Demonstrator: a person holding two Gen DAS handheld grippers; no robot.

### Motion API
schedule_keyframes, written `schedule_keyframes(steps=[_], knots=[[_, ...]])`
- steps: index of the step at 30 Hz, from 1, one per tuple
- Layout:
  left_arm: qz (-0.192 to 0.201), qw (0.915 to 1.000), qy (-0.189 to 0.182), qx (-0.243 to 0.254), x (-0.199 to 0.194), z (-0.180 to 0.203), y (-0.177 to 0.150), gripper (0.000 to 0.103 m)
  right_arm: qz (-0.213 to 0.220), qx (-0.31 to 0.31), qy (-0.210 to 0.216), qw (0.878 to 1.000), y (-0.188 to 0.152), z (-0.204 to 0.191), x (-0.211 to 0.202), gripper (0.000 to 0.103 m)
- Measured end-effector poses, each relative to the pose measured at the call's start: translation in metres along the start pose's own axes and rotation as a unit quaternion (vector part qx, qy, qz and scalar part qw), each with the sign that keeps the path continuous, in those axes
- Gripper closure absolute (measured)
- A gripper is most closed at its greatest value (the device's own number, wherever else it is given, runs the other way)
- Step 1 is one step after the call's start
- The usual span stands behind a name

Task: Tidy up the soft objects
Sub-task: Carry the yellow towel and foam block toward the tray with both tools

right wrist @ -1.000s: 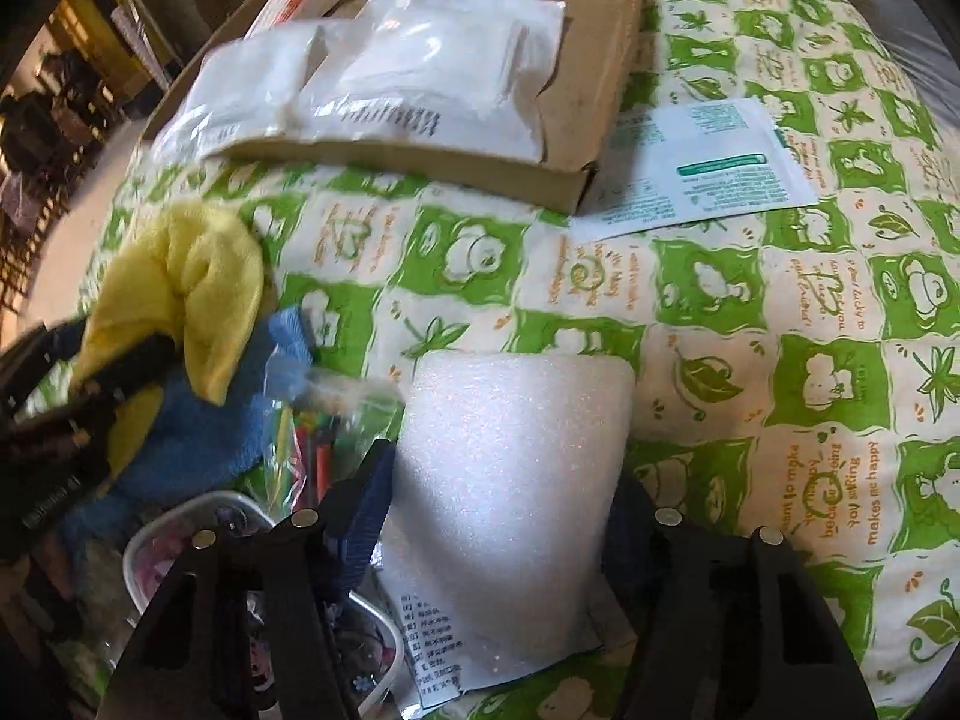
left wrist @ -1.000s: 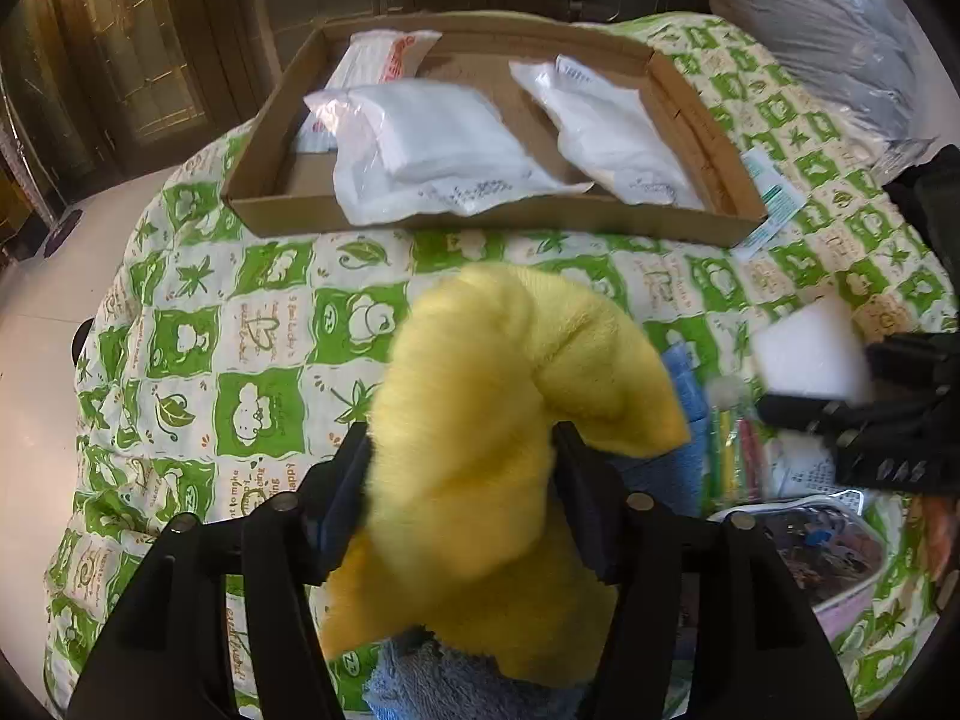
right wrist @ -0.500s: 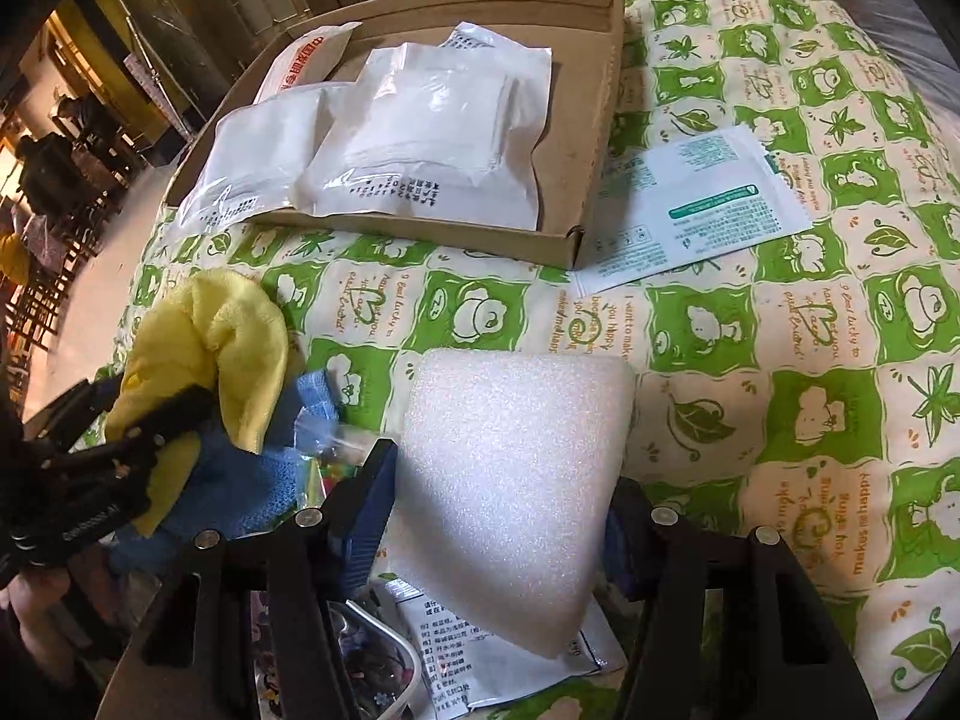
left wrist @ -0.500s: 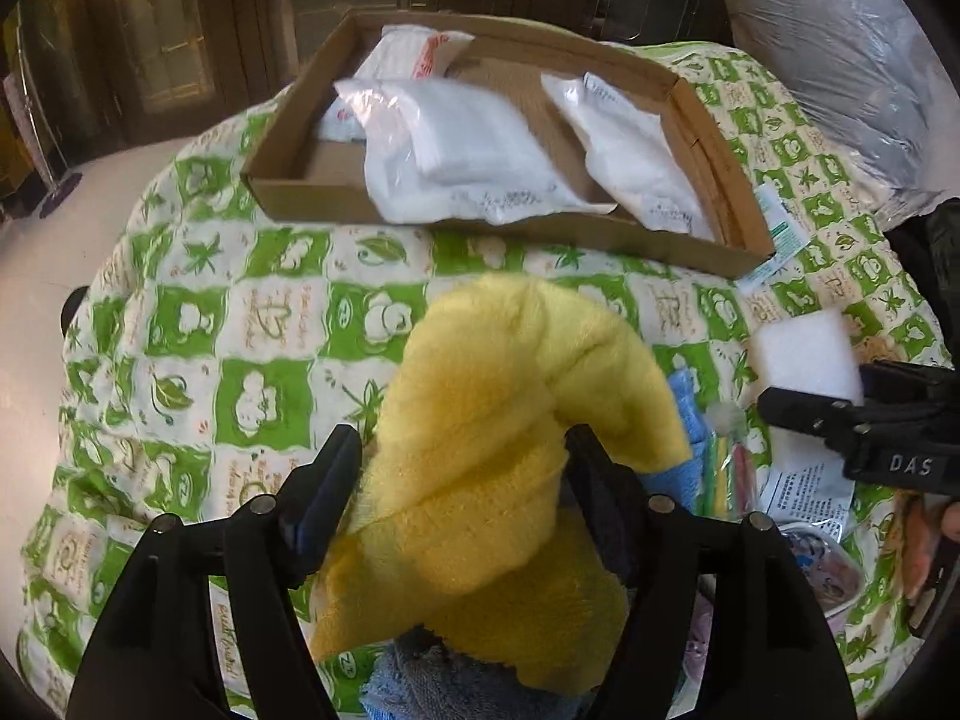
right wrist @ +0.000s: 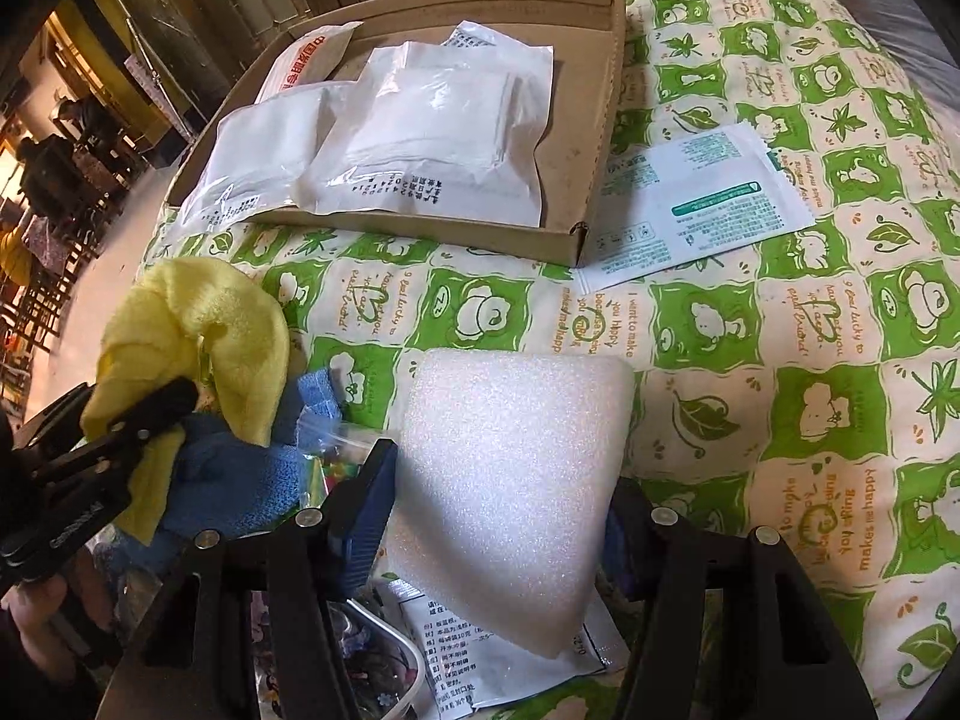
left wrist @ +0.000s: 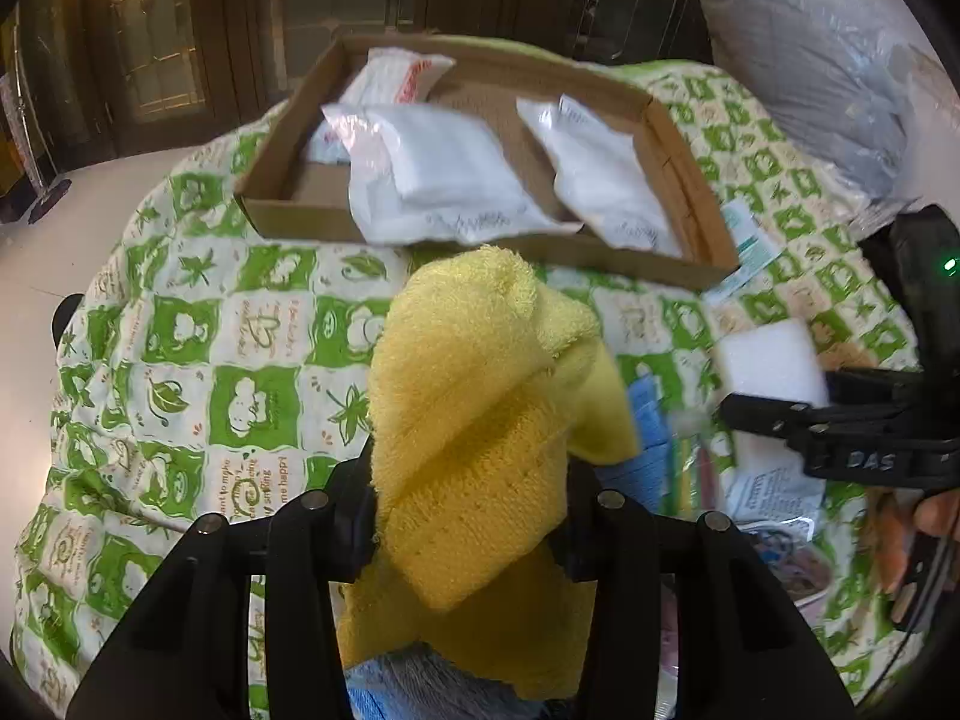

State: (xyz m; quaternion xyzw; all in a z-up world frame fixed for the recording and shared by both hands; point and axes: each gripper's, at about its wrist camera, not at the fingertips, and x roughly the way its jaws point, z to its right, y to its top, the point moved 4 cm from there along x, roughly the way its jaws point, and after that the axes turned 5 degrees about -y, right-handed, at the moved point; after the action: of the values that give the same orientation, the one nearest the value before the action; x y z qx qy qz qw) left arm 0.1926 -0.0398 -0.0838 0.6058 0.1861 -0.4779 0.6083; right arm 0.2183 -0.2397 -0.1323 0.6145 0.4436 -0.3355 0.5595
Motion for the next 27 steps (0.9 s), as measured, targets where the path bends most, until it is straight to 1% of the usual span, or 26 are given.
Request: schedule_keyframes(steps=[3,6,9,13,16,19,23,27], knots=[[0.011,0.9999,-0.005,-0.008,-0.010,-0.002,0.005,0.060,0.002,0.001,0.001,1.000,0.000,0.001,-0.002,0.044],[0.015,0.9998,-0.003,-0.012,-0.015,-0.005,0.008,0.060,0.004,0.002,0.003,1.000,-0.001,0.001,-0.004,0.044],[0.005,0.9999,0.000,-0.013,-0.007,-0.005,0.012,0.060,0.005,0.004,0.005,1.000,-0.001,0.001,-0.005,0.044],[-0.018,0.9997,0.017,-0.005,0.010,-0.010,0.015,0.060,0.006,0.004,0.006,1.000,-0.002,-0.001,-0.008,0.044],[-0.025,0.9994,0.024,-0.007,0.018,-0.016,0.022,0.060,0.007,0.006,0.009,1.000,-0.001,-0.001,-0.009,0.044],[-0.019,0.9993,0.031,-0.010,0.020,-0.022,0.036,0.060,0.006,0.009,0.013,1.000,-0.001,0.000,-0.008,0.044],[0.000,0.9995,0.028,-0.015,0.013,-0.028,0.058,0.060,0.003,0.014,0.018,1.000,0.000,0.001,-0.006,0.044],[0.006,0.9995,0.028,-0.013,0.012,-0.031,0.076,0.060,0.003,0.019,0.023,1.000,0.003,0.002,-0.004,0.044]])
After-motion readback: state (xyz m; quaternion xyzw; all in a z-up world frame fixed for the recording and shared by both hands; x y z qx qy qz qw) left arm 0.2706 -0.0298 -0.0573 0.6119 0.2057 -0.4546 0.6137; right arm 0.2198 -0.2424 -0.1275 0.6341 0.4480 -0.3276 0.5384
